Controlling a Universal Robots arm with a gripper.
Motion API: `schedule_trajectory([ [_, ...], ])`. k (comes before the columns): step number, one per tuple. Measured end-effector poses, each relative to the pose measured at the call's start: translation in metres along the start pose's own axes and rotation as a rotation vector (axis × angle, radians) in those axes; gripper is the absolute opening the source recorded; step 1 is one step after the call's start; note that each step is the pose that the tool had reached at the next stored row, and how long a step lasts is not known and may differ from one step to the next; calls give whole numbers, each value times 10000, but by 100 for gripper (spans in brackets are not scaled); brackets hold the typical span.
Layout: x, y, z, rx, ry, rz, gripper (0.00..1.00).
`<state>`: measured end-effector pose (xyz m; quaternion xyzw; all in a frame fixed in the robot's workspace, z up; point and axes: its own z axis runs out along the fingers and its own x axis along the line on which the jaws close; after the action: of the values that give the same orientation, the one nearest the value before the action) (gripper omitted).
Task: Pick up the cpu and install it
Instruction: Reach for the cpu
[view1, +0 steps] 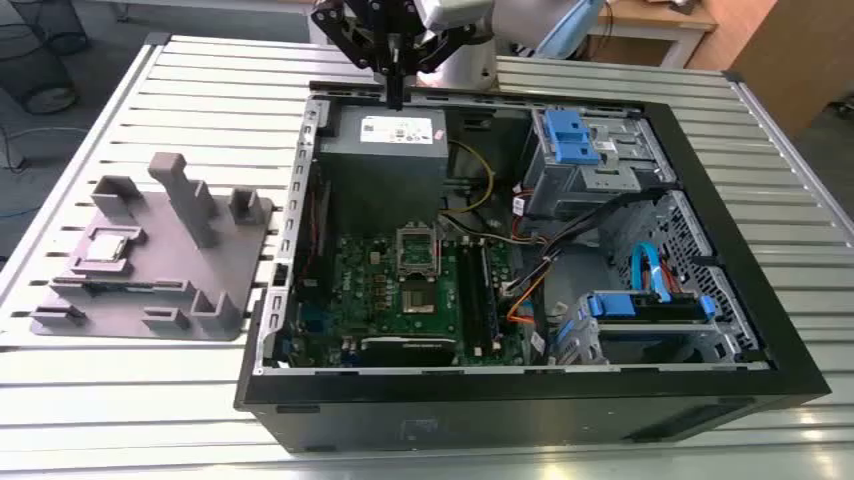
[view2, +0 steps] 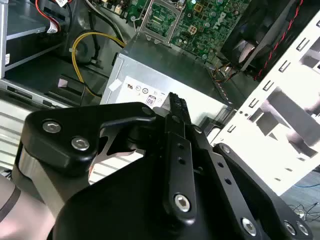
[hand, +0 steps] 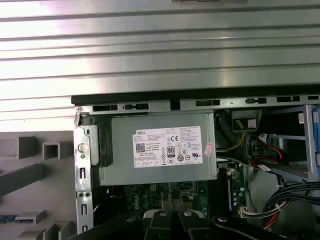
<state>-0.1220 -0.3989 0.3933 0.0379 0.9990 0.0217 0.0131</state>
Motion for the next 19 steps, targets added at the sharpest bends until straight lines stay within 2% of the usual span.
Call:
schedule_trajectory([
  [10, 23, -2, 1, -1, -1, 0, 11],
  [19, 113, -9, 3, 0, 0, 0, 11],
])
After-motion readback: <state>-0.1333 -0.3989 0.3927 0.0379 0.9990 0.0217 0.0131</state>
